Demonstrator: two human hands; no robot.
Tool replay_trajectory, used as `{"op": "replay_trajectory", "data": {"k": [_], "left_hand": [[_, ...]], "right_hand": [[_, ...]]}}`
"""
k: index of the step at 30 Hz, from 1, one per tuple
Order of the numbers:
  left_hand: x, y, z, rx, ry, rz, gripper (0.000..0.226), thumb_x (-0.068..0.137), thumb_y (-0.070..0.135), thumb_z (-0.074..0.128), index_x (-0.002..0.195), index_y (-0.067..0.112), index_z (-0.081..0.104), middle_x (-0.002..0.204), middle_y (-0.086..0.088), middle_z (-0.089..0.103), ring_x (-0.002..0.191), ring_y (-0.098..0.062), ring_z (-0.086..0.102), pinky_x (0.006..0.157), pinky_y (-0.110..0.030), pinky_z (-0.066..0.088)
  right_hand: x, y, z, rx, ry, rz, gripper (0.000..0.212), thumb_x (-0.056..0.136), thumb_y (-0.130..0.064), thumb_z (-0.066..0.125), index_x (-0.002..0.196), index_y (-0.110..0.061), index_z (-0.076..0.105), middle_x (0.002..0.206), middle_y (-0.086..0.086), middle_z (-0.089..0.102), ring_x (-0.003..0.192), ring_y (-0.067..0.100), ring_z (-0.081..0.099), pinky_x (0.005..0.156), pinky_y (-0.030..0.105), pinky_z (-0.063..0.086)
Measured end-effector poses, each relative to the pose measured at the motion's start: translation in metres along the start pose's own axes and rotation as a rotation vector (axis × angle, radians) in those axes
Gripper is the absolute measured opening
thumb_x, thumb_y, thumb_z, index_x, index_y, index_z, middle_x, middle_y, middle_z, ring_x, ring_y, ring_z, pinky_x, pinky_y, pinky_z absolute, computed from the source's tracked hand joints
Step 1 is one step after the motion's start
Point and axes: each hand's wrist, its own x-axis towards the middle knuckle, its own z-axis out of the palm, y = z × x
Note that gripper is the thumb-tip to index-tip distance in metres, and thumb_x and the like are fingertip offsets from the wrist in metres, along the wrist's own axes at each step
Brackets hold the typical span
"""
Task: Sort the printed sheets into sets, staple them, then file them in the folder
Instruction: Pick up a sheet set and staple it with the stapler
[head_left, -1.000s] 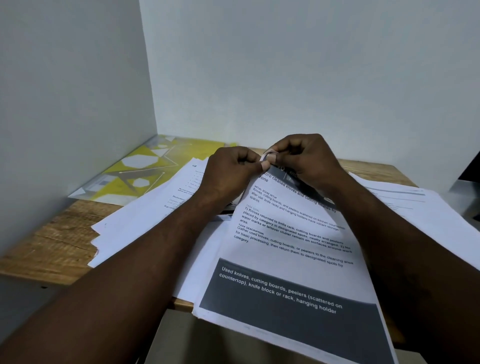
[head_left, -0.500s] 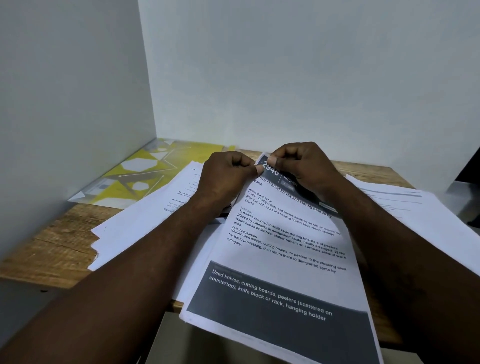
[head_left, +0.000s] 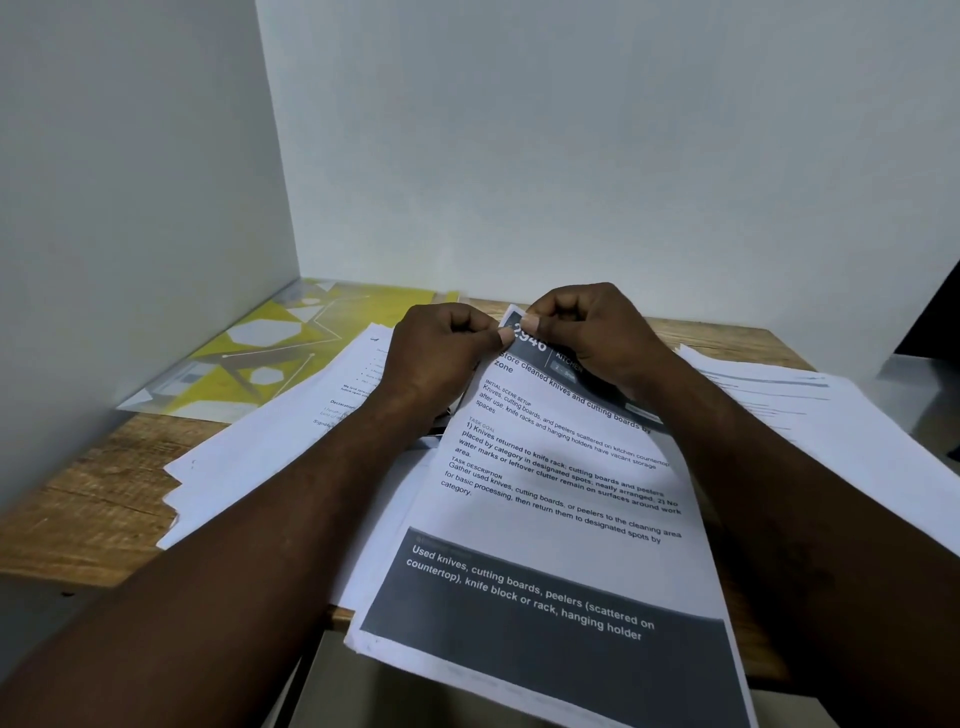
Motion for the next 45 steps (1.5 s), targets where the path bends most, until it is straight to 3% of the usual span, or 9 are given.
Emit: {"op": "replay_trajectory", "data": {"k": [5, 11, 20, 29, 31, 34, 39, 45], "left_hand": [[-0.001, 0.000, 0.001, -0.006, 0.011, -0.001, 0.015, 0.085, 0.015, 0.085, 0.076, 0.007, 0.077, 0.070, -0.003, 0.075, 0.060, -0.011, 0.063, 0.065, -0.026, 0.050], [0.003, -0.003, -0.001, -0.043, 0.068, -0.011, 0.015, 0.083, 0.016, 0.085, 0.074, 0.009, 0.077, 0.072, -0.007, 0.077, 0.062, -0.016, 0.066, 0.070, -0.036, 0.056], [0.006, -0.007, -0.002, -0.022, 0.080, -0.010, 0.014, 0.081, 0.023, 0.086, 0.072, 0.015, 0.078, 0.074, -0.006, 0.078, 0.067, -0.019, 0.070, 0.080, -0.052, 0.061], [0.010, -0.008, -0.006, 0.009, 0.147, -0.016, 0.016, 0.082, 0.022, 0.086, 0.071, 0.016, 0.077, 0.072, -0.002, 0.078, 0.065, -0.017, 0.069, 0.078, -0.047, 0.062], [0.009, -0.008, -0.005, 0.010, 0.149, -0.011, 0.016, 0.082, 0.022, 0.086, 0.070, 0.018, 0.077, 0.071, 0.000, 0.077, 0.064, -0.015, 0.068, 0.076, -0.041, 0.061], [0.009, -0.008, -0.005, 0.016, 0.153, -0.003, 0.016, 0.083, 0.022, 0.086, 0.070, 0.017, 0.077, 0.071, 0.001, 0.077, 0.064, -0.013, 0.068, 0.074, -0.035, 0.058], [0.013, -0.010, -0.012, 0.007, 0.184, -0.005, 0.018, 0.082, 0.023, 0.086, 0.067, 0.020, 0.077, 0.071, 0.002, 0.077, 0.064, -0.013, 0.068, 0.077, -0.037, 0.059], [0.015, -0.010, -0.015, 0.034, 0.212, -0.002, 0.019, 0.083, 0.026, 0.085, 0.068, 0.018, 0.076, 0.071, 0.003, 0.077, 0.064, -0.012, 0.067, 0.074, -0.034, 0.057]], "right_hand": [[0.000, -0.001, -0.001, -0.007, -0.002, -0.005, 0.011, 0.096, -0.021, 0.078, 0.088, -0.013, 0.079, 0.070, -0.001, 0.073, 0.062, 0.008, 0.062, 0.066, 0.023, 0.049], [0.000, 0.007, -0.008, -0.017, -0.033, 0.067, 0.023, 0.094, -0.028, 0.081, 0.086, -0.007, 0.078, 0.078, 0.007, 0.076, 0.069, 0.015, 0.066, 0.074, 0.031, 0.050], [0.001, 0.007, -0.010, -0.070, -0.008, 0.042, 0.024, 0.093, -0.028, 0.081, 0.088, -0.006, 0.078, 0.069, -0.003, 0.073, 0.061, 0.007, 0.061, 0.067, 0.024, 0.047], [0.001, 0.017, -0.017, -0.055, -0.070, 0.106, 0.024, 0.092, -0.033, 0.083, 0.076, -0.016, 0.075, 0.073, 0.020, 0.070, 0.066, 0.021, 0.060, 0.071, 0.033, 0.045], [0.002, 0.018, -0.016, -0.037, -0.071, 0.111, 0.025, 0.091, -0.031, 0.083, 0.072, -0.019, 0.073, 0.066, 0.012, 0.063, 0.065, 0.021, 0.054, 0.069, 0.032, 0.041], [0.003, 0.018, -0.016, 0.001, -0.071, 0.134, 0.023, 0.090, -0.030, 0.084, 0.074, -0.018, 0.074, 0.069, 0.007, 0.068, 0.065, 0.020, 0.059, 0.068, 0.029, 0.044], [0.002, 0.024, -0.024, -0.039, -0.042, 0.175, 0.027, 0.090, -0.033, 0.084, 0.082, -0.007, 0.076, 0.071, 0.004, 0.072, 0.057, 0.012, 0.056, 0.061, 0.024, 0.043], [-0.001, 0.026, -0.031, -0.027, -0.017, 0.188, 0.021, 0.091, -0.028, 0.083, 0.082, -0.011, 0.075, 0.063, -0.004, 0.069, 0.046, 0.003, 0.052, 0.048, 0.016, 0.038]]}}
